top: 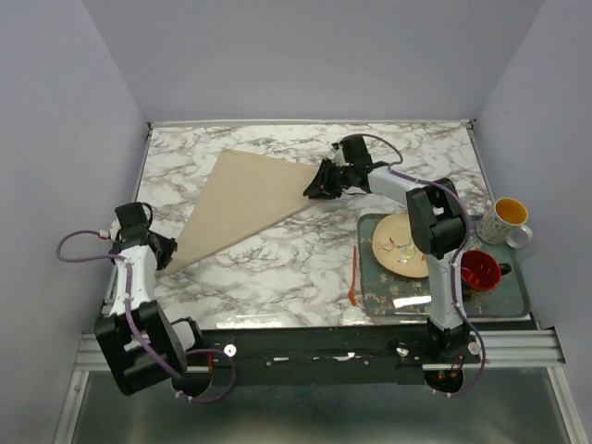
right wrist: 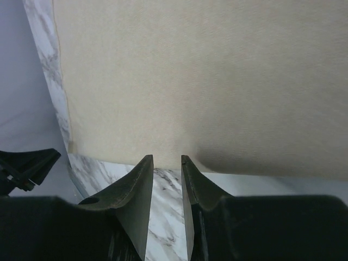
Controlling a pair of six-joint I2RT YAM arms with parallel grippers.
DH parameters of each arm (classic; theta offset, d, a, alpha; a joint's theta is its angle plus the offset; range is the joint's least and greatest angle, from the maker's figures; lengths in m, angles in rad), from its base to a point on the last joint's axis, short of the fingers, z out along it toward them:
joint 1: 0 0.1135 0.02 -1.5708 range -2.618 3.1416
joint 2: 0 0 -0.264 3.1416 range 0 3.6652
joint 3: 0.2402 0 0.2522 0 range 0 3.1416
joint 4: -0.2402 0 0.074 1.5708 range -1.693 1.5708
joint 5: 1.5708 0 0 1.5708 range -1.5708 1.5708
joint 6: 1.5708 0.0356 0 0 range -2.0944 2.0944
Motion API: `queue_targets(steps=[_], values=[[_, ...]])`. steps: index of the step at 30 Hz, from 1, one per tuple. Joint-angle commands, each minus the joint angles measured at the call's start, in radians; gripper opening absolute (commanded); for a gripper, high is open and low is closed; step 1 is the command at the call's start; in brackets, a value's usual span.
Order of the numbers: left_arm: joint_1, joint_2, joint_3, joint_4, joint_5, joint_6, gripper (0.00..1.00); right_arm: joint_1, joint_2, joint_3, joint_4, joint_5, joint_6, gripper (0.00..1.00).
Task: Fold the napkin, place the utensils inside, and roll it up
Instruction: Fold the napkin
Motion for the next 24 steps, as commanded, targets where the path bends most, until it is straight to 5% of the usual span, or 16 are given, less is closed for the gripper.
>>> queue_targets(steps=[1, 5, 14, 24], values=[[-0.23, -0.039, 0.031, 0.125, 0.101, -0.067, 0.36, 0.132, -0.015, 0.078, 0.006, -0.02, 0.018, 0.36], [-0.426, 0.195, 0.127, 0.245, 0.189, -0.088, 0.37, 0.21, 0.053, 0.123, 0.008, -0.054, 0.051, 0.36], [-0.503, 0.487, 0.253, 0.365, 0.246, -0.109, 0.38, 0.25, 0.16, 0.14, 0.043, -0.099, 0.144, 0.33], [-0.503, 0.305, 0.115, 0.314, 0.118, -0.023, 0.39, 0.146, 0.055, -0.026, 0.051, -0.045, 0.074, 0.34]])
